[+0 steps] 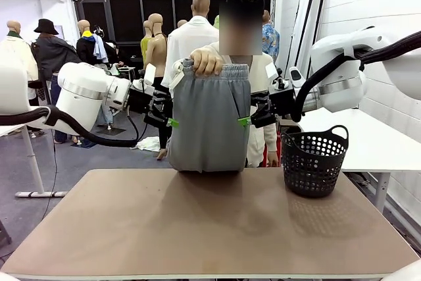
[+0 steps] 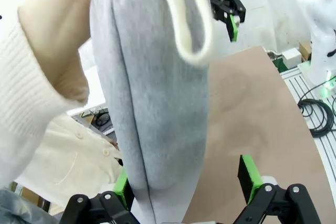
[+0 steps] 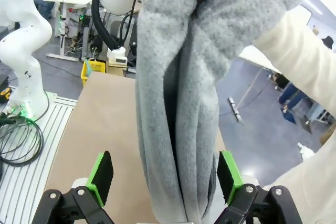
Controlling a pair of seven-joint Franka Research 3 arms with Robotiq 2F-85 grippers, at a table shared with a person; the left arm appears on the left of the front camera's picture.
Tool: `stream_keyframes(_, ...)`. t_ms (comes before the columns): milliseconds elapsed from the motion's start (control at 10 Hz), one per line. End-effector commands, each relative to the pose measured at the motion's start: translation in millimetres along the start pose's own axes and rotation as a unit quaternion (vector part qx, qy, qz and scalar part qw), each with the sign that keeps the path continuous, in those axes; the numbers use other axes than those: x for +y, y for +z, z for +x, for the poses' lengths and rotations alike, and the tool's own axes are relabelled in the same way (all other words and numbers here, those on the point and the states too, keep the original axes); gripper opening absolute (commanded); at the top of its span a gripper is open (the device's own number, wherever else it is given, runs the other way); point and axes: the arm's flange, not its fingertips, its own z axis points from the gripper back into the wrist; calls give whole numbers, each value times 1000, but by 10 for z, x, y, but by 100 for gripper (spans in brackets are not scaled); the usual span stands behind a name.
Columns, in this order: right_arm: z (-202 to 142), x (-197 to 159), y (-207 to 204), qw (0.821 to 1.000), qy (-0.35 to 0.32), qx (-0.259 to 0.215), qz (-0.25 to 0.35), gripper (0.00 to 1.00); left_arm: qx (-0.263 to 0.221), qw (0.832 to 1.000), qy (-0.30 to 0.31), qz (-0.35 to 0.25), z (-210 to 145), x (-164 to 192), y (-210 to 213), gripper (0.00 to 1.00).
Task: Fold the training pants.
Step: Grab both ends of the Training pants handed by a person.
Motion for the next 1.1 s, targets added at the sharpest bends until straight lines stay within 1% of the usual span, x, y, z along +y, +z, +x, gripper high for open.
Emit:
stream_keyframes(0, -22, -35, -30, 1000, 3, -16, -1, 100, -34, 999, -12, 3, 119, 15, 23, 100)
stream_keyframes(200, -22, -46, -36, 999, 2, -31, 6, 100, -38, 999, -11, 5, 230, 30, 33, 100)
stream_keyframes(300, -23, -48, -17, 999, -2, -32, -2, 100, -47, 999, 7, 13, 250, 44, 54, 100)
stream_keyframes(400, -15, 6, -10, 1000, -4, -7, 7, 100, -24, 1000, -9, 1, 214, 11, 5, 100)
stream_keyframes(800, -18, -1, 5, 1000, -6, -9, 5, 100, -24, 1000, -9, 1, 214, 11, 5, 100)
stream_keyframes(900, 32, -59, -32, 999, -7, -34, 7, 100, -27, 1000, -5, 3, 222, 13, -4, 100)
stream_keyframes(1000, 104, -99, -54, 999, -5, -46, 4, 100, -32, 999, 2, 12, 255, 37, -24, 100)
